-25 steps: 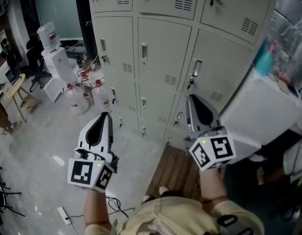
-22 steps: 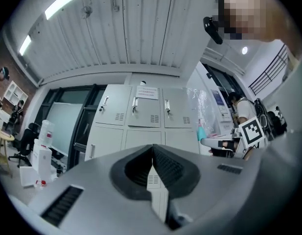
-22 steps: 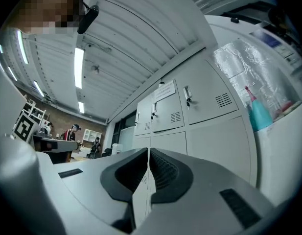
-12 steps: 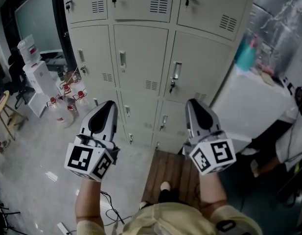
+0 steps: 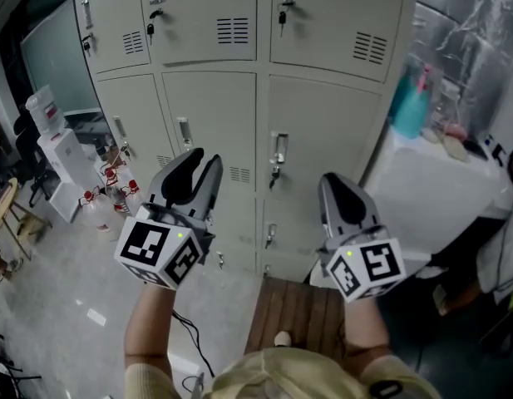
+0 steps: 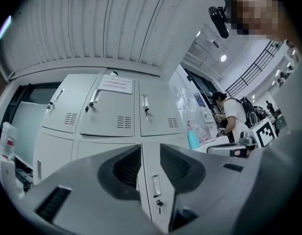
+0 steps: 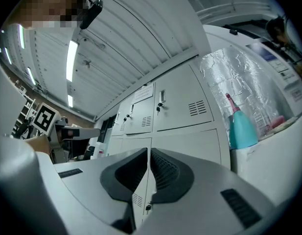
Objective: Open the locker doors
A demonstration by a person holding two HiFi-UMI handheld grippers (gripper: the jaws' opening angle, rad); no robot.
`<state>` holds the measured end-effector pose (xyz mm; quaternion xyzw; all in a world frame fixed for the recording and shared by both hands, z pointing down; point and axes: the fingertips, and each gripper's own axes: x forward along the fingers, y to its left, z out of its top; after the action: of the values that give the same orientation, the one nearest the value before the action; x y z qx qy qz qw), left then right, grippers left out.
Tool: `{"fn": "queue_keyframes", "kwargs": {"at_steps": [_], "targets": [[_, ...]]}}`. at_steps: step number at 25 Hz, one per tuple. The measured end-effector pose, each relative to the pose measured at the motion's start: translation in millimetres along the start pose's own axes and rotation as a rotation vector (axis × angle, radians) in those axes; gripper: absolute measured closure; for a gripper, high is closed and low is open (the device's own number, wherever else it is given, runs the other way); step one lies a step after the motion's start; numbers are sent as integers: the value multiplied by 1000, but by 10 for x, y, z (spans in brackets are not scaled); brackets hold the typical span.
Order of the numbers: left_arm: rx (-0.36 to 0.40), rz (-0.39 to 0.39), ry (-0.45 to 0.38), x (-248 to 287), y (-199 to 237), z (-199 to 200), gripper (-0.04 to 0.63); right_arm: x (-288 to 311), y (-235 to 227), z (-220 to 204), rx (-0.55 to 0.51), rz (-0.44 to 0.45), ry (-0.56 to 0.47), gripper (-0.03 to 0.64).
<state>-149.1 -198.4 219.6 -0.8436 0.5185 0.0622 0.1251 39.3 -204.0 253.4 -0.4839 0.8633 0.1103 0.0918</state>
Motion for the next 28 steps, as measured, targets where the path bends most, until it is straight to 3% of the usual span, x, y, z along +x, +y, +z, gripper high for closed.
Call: {"fn": "queue_keyframes", "kwargs": {"at_steps": [5, 9, 13, 19, 23, 28], "targets": [[29, -1, -30, 598, -49, 161, 477, 207, -433, -12, -18, 0, -2, 614], [93, -10, -52, 1019, -65, 261, 463, 321, -694, -72, -14, 13, 6, 614], [155, -3, -74, 1381, -12, 446, 449, 409, -866, -190, -18, 20, 34, 614], [174, -44, -135, 1857, 62, 841, 446, 493, -1069, -240, -2, -8, 44, 614], [241, -52, -176, 2067, 79, 1048, 446, 528, -1138, -288, 17, -34, 67, 614], [228, -94, -167, 2375, 115, 1167, 446, 611, -1186, -286, 43, -69, 80, 614]]}}
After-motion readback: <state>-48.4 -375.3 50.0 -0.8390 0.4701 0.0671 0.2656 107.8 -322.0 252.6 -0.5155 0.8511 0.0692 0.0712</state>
